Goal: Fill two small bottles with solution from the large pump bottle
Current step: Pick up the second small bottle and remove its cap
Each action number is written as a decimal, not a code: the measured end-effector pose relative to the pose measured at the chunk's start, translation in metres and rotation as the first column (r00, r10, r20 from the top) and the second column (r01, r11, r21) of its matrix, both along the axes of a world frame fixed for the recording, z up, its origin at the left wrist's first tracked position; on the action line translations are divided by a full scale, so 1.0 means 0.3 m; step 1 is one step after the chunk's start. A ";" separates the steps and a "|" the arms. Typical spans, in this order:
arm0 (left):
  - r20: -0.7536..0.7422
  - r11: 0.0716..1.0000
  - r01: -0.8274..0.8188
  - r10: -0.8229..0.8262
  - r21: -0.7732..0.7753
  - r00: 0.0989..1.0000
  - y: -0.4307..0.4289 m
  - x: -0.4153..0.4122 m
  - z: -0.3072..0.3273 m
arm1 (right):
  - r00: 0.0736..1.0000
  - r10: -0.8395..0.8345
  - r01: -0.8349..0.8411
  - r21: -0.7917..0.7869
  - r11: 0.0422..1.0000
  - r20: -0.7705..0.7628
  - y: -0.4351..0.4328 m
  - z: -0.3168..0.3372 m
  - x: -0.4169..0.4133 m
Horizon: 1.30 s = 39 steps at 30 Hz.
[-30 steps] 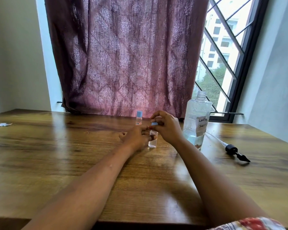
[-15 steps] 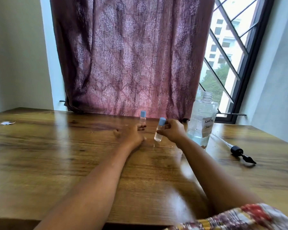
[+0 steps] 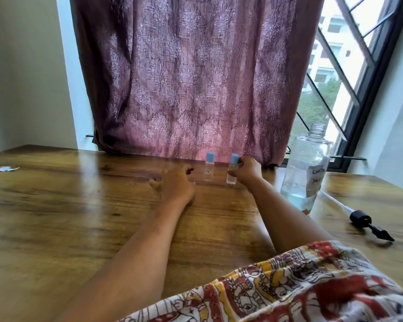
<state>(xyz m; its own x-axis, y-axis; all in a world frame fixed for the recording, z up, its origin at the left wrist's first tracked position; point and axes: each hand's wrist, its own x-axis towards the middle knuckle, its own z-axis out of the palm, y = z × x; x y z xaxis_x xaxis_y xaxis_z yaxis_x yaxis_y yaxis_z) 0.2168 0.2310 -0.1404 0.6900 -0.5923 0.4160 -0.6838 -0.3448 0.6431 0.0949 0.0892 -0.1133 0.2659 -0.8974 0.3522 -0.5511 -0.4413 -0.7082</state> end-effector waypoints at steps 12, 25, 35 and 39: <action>0.024 0.998 0.023 -0.024 0.061 0.999 0.010 -0.025 0.013 | 0.992 0.125 -0.124 -0.350 0.929 -0.020 0.109 0.124 0.110; -0.014 0.994 0.109 -0.109 -0.001 0.994 -0.010 -0.064 0.020 | 0.949 0.268 -0.296 -0.170 0.940 -0.169 0.196 0.124 0.031; -0.237 0.796 0.596 -0.602 -0.105 0.762 0.004 -0.157 0.008 | 0.948 0.227 -0.285 -0.276 0.918 -0.222 0.281 0.117 -0.196; -0.244 0.791 0.606 -0.605 -0.081 0.758 0.012 -0.170 0.001 | 0.964 0.243 -0.265 -0.296 0.918 -0.108 0.287 0.069 -0.213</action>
